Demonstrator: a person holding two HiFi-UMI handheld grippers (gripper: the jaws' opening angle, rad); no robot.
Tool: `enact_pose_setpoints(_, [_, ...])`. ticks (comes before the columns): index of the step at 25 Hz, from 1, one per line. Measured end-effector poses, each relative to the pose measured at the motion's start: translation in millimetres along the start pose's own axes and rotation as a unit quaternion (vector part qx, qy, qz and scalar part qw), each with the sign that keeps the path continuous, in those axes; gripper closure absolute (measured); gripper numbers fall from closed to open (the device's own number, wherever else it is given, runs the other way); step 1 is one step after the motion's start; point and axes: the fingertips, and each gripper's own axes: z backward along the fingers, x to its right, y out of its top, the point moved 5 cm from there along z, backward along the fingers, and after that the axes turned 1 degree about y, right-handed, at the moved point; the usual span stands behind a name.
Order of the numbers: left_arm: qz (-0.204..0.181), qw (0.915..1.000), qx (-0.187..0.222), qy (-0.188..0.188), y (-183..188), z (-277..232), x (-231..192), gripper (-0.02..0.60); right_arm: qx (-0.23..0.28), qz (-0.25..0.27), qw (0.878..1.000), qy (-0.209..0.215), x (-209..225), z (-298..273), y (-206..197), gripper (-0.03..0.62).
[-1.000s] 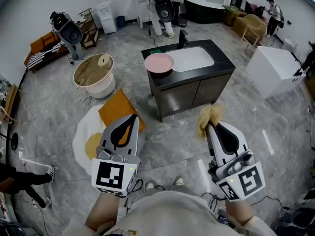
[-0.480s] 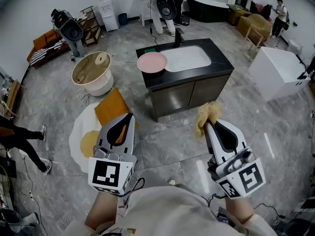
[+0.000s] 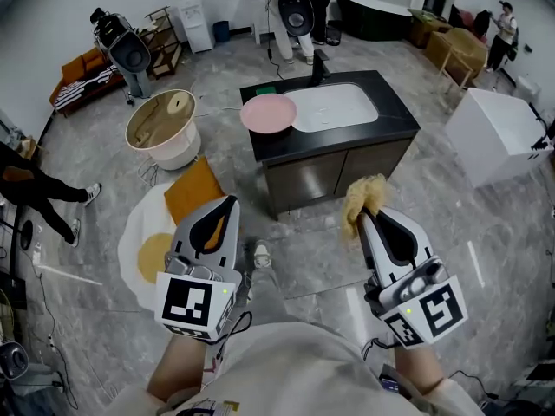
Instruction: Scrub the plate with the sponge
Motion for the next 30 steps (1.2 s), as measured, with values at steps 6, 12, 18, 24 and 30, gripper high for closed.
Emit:
enact_pose_setpoints(6, [0.003, 0.9998, 0.001, -0.018, -16, -59, -29, 0.563, -0.008, 0.002, 1.000, -0.015, 29, -48, -17, 0.546])
enact_pose_setpoints(12, [0.012, 0.9997, -0.006, -0.022, -25, -117, -83, 0.563, -0.037, 0.002, 0.999, -0.022, 61, -119, -27, 0.546])
enact_pose_setpoints(18, [0.025, 0.9987, -0.032, -0.031, -47, -188, -151, 0.563, -0.070, -0.007, 0.997, -0.034, 92, -210, -45, 0.547])
enact_pose_setpoints(24, [0.046, 0.9957, -0.063, -0.050, -79, -265, -219, 0.563, -0.094, -0.045, 0.993, -0.052, 130, -311, -69, 0.547])
enact_pose_setpoints(30, [0.069, 0.9906, -0.093, -0.073, -120, -332, -276, 0.563, -0.130, -0.055, 0.988, -0.060, 157, -401, -98, 0.546])
